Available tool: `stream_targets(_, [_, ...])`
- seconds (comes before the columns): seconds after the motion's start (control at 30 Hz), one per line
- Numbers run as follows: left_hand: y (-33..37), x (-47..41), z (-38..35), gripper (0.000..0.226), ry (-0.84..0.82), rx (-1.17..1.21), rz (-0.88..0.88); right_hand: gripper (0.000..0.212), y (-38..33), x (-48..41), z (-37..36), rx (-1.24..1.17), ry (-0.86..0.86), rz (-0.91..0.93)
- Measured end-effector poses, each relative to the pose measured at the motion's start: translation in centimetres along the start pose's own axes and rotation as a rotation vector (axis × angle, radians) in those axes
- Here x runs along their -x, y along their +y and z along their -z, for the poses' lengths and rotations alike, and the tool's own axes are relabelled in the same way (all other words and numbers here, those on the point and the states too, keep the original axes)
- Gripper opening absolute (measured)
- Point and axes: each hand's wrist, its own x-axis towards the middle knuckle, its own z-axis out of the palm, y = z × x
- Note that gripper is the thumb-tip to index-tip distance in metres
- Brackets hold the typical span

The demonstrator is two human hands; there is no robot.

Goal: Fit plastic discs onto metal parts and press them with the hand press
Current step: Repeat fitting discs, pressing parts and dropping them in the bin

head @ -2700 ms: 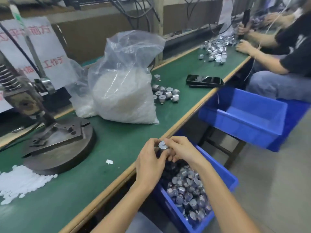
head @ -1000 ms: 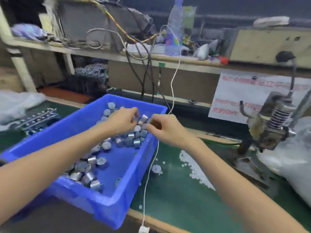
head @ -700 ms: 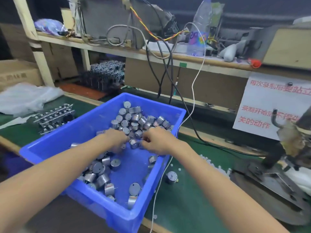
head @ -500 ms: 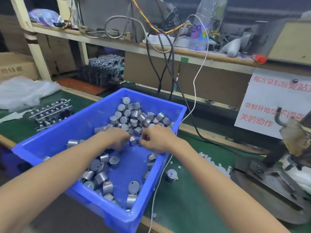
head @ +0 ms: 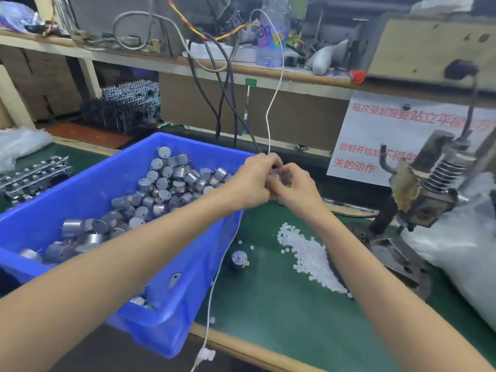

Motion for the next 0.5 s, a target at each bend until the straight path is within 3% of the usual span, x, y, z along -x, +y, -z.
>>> stream_targets(0.07, [1.3, -1.2, -2.5, 0.045, -0.203, -0.05, 0.071, 0.017, 2.7, 1.3, 1.9, 0.054, 0.024, -0.078])
stream_targets(0.17, [1.4, -1.2, -6.1, 0.039, -0.588, -0.452, 0.183, 0.016, 6.4, 4.5, 3.3, -0.021, 0.095, -0.21])
stream_targets(0.23, [0.4, 0.3, -8.2, 0.038, -0.727, -0.652, 0.238, 0.015, 8.5, 6.9, 3.7, -0.048, 0.084, -0.262])
stream_targets(0.5, [-3.0, 1.7, -8.9, 0.025, -0.66, -0.505, 0.399, 0.01, 11.6, 11.4, 4.2, -0.179, -0.009, -0.268])
